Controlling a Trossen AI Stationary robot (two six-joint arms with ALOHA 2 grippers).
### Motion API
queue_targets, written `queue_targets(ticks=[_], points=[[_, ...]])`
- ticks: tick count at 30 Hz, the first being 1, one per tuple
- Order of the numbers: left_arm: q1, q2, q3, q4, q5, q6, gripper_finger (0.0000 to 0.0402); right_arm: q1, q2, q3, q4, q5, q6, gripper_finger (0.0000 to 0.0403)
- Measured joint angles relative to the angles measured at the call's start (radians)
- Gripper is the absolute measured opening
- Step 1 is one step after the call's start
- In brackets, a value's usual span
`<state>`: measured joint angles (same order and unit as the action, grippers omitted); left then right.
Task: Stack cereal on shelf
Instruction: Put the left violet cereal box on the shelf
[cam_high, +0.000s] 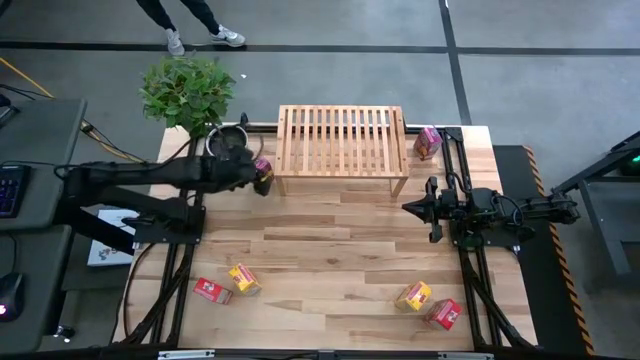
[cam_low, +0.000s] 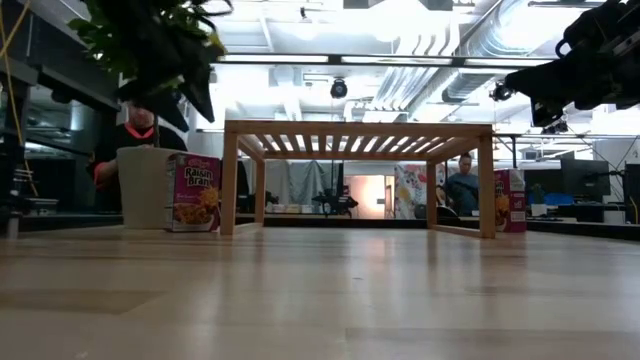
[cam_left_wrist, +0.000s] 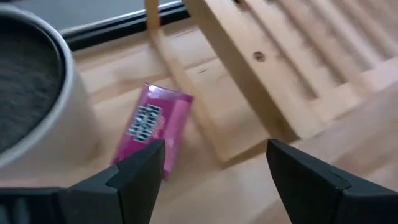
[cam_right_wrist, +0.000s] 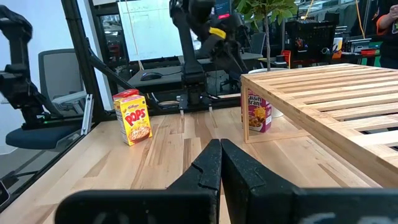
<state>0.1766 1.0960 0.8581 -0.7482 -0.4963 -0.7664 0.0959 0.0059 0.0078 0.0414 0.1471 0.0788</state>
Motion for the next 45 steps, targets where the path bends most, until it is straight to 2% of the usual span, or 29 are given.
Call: queue_targets(ticks=[4, 9, 21, 25, 29, 38, 41, 45], points=[[0.056, 0.109, 0.098, -0.123, 0.013, 0.062, 0.0272, 0.0, 0.0, 0.0, 0.0, 0.0, 0.0, 0.0], [0.118, 0.168, 0.115, -0.146, 0.054, 0.117, 0.0272, 0.0, 0.0, 0.0, 0.0, 0.0, 0.0, 0.0], [0.302, 0.176, 0.111, -0.104, 0.267, 0.383, 0.0272, 0.0, 0.0, 0.0, 0.0, 0.0, 0.0, 0.0], [0.337, 0.176, 0.079, -0.089, 0.304, 0.436, 0.0271, 0.0, 0.0, 0.0, 0.0, 0.0, 0.0, 0.0], [0.355, 0.176, 0.043, -0.088, 0.375, 0.448, 0.0271, 0.0, 0.0, 0.0, 0.0, 0.0, 0.0, 0.0], [0.353, 0.176, 0.034, -0.059, 0.383, 0.487, 0.0269, 0.0, 0.0, 0.0, 0.0, 0.0, 0.0, 0.0], [0.353, 0.176, 0.034, -0.068, 0.383, 0.468, 0.0253, 0.0, 0.0, 0.0, 0.0, 0.0, 0.0, 0.0], [0.344, 0.176, 0.034, -0.068, 0.382, 0.439, 0.0209, 0.0, 0.0, 0.0, 0.0, 0.0, 0.0, 0.0]])
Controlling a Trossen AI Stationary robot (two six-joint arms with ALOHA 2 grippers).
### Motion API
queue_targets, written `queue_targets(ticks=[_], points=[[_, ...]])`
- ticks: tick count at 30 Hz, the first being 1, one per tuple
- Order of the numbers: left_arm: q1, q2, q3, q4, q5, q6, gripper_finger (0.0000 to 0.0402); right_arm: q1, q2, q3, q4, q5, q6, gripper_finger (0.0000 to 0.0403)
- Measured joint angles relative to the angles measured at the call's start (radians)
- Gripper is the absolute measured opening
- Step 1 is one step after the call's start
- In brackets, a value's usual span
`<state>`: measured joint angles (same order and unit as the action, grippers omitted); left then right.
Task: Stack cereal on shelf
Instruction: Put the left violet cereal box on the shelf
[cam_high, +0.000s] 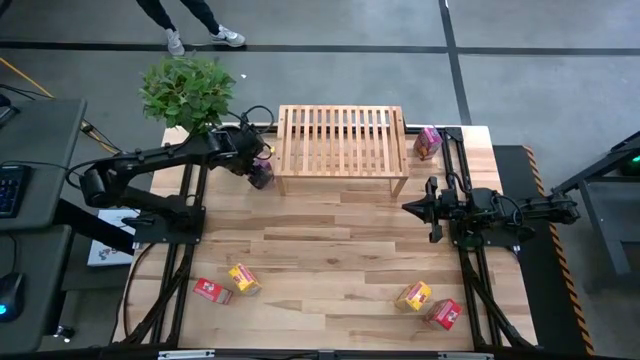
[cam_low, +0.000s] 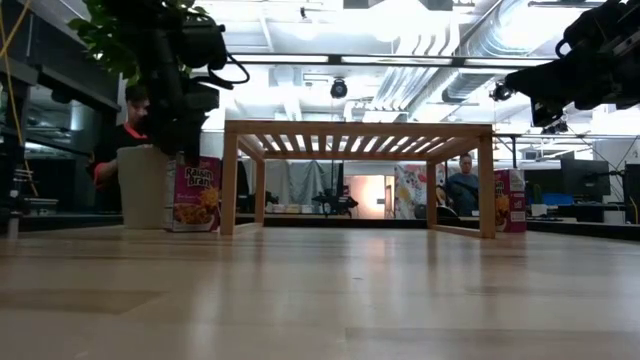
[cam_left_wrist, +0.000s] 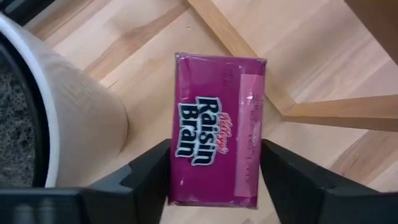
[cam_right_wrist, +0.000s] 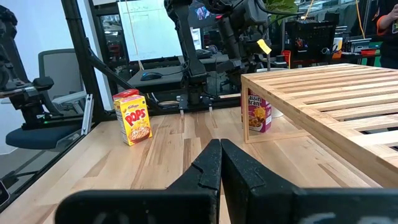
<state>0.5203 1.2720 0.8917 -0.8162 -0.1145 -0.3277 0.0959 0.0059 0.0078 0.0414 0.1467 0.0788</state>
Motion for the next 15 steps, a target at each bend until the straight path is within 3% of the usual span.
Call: queue_targets(ticks=[8, 15], points=[[-0.068, -0.025, 0.0, -0.041, 0.031, -0.074, 0.0112, 0.0, 0.0, 0.0, 0.0, 0.0, 0.0, 0.0], [-0.117, -0.11, 0.129, -0.272, 0.05, -0.123, 0.0102, 0.0, 0.0, 0.0, 0.0, 0.0, 0.0, 0.0]])
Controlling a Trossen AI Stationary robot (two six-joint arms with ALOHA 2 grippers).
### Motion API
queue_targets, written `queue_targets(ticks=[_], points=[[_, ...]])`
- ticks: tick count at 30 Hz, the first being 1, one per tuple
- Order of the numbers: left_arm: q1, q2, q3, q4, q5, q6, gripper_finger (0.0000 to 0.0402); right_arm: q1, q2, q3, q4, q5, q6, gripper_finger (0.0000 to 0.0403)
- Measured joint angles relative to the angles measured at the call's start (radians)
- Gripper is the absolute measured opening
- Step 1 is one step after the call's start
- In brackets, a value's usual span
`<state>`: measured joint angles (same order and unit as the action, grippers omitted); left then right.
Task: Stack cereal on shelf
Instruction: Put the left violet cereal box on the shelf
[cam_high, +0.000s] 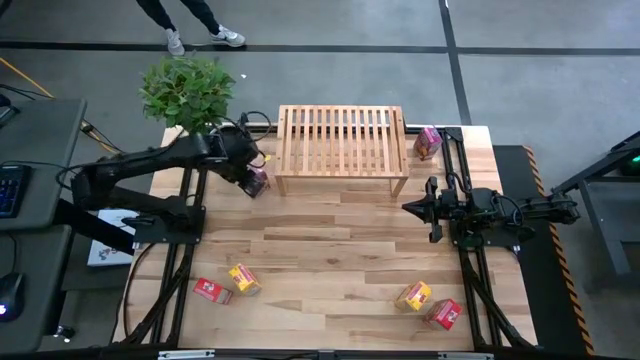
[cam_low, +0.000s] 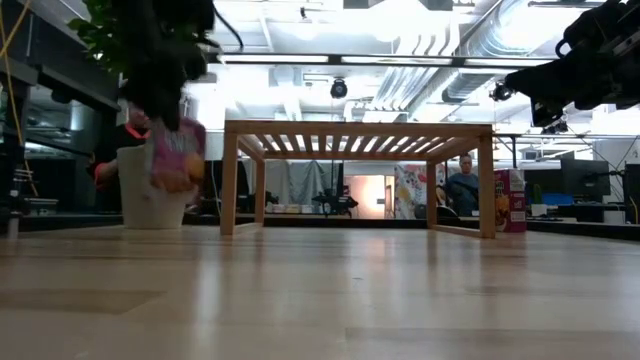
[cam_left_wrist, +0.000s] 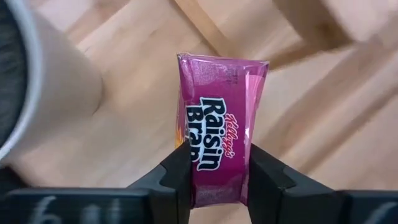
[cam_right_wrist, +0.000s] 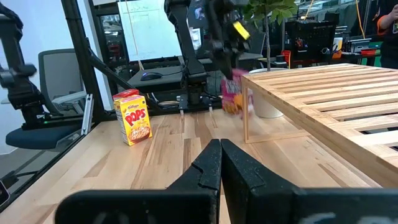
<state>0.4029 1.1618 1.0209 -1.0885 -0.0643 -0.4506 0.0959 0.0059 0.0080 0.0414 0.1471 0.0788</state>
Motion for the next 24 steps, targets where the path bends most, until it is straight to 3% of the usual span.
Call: queue_targets(ticks=[7, 13, 19, 24], points=[[-0.076, -0.023, 0.283, -0.265, 0.001, -0.028, 0.0096, 0.0, 0.0, 0.0, 0.0, 0.0, 0.0, 0.0], [-0.15, 0.075, 0.579, -0.285, -0.009, 0.047, 0.0091, 0.0, 0.0, 0.0, 0.0, 0.0, 0.0, 0.0], [-0.115, 0.282, 0.91, -0.279, -0.19, 0.328, 0.009, 0.0, 0.0, 0.0, 0.0, 0.0, 0.0, 0.0], [0.029, 0.487, 1.11, -0.283, -0.124, 0.569, 0.009, 0.0, 0.0, 0.0, 0.0, 0.0, 0.0, 0.0]])
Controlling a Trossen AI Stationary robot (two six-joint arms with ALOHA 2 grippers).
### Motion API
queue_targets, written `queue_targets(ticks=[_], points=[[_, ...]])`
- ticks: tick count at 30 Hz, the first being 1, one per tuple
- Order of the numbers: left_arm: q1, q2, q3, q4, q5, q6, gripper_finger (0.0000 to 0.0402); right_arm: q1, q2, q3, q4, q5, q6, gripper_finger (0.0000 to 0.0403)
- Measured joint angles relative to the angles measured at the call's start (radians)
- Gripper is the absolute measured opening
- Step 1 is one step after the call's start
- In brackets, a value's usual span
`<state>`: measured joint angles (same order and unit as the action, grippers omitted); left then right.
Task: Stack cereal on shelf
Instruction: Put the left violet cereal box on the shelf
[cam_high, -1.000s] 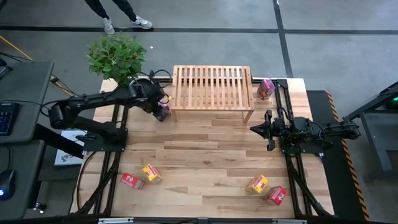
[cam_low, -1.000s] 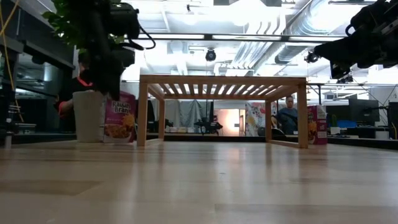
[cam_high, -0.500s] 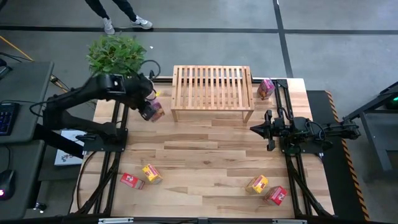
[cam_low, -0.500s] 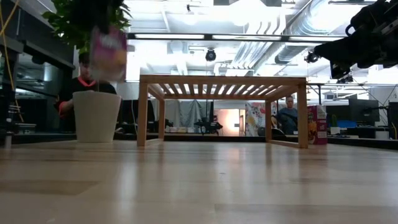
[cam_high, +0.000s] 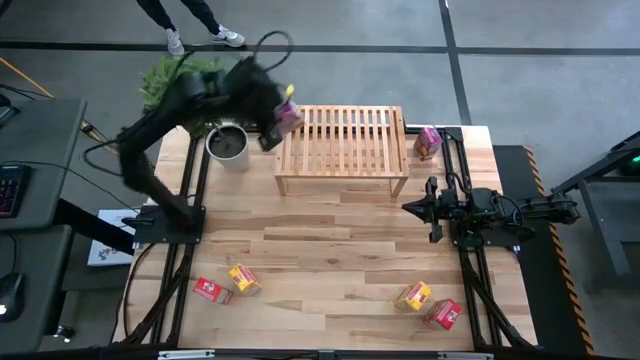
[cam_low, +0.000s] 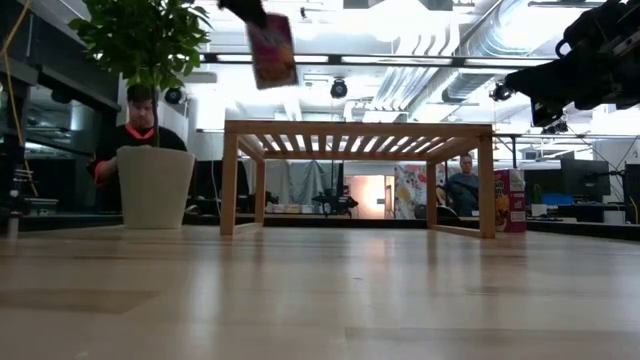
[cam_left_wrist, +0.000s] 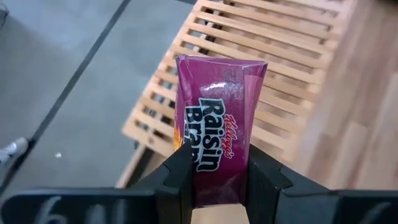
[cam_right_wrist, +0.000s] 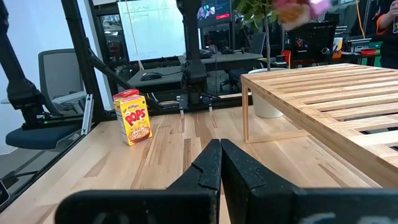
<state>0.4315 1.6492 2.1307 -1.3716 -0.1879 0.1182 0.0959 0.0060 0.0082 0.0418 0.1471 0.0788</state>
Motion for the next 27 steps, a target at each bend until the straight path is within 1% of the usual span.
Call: queue_targets(ticks=[4, 7, 11, 18, 27], points=[[0.087, 0.127, 0.085, 0.0, 0.081, 0.179, 0.009, 0.0, 0.0, 0.0, 0.0, 0.0, 0.0, 0.0], [0.133, 0.191, 0.101, -0.002, 0.154, 0.327, 0.0093, 0.0, 0.0, 0.0, 0.0, 0.0, 0.0, 0.0], [0.182, 0.235, 0.102, -0.027, 0.175, 0.469, 0.0098, 0.0, 0.0, 0.0, 0.0, 0.0, 0.0, 0.0], [0.262, 0.256, 0.103, -0.023, 0.18, 0.529, 0.0097, 0.0, 0.0, 0.0, 0.0, 0.0, 0.0, 0.0], [0.297, 0.253, 0.103, -0.029, 0.337, 0.541, 0.0097, 0.0, 0.0, 0.0, 0.0, 0.0, 0.0, 0.0]])
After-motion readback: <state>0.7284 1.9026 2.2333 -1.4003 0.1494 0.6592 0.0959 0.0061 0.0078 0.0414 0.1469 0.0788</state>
